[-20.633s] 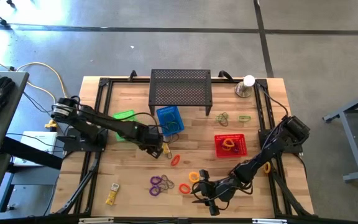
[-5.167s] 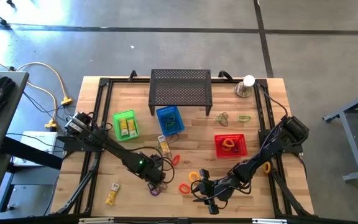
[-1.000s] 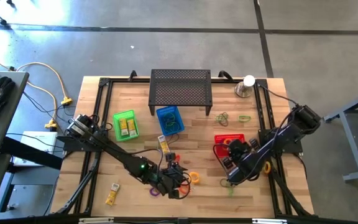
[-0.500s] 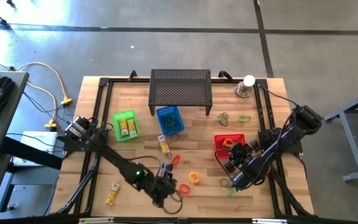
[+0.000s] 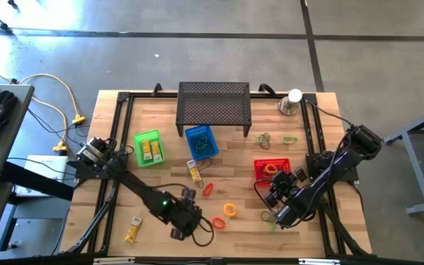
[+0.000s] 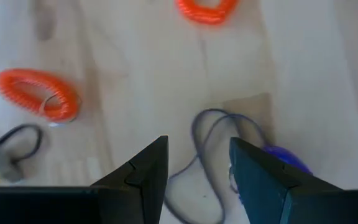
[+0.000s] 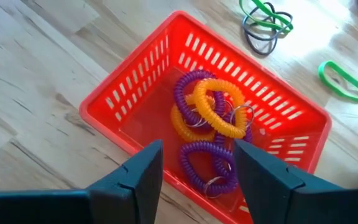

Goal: Pick & Place Office Desk Supplies
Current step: Put the violet rubber band into the blue basket

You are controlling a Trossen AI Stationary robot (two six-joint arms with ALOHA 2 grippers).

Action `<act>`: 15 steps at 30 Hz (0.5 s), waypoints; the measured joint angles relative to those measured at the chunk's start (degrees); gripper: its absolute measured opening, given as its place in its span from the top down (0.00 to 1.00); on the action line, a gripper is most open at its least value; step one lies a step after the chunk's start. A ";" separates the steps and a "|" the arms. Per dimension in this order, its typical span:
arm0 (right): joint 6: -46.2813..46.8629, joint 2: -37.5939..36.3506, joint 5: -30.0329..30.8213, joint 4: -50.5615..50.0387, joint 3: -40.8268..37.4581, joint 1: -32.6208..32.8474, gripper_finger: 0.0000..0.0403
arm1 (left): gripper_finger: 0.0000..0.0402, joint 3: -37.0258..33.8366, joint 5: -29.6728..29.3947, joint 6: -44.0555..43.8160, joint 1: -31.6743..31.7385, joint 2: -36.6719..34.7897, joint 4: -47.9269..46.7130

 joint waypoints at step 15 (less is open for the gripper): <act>0.00 0.00 0.72 0.77 0.00 0.00 0.55 | 0.59 0.17 5.15 8.83 2.11 4.18 1.33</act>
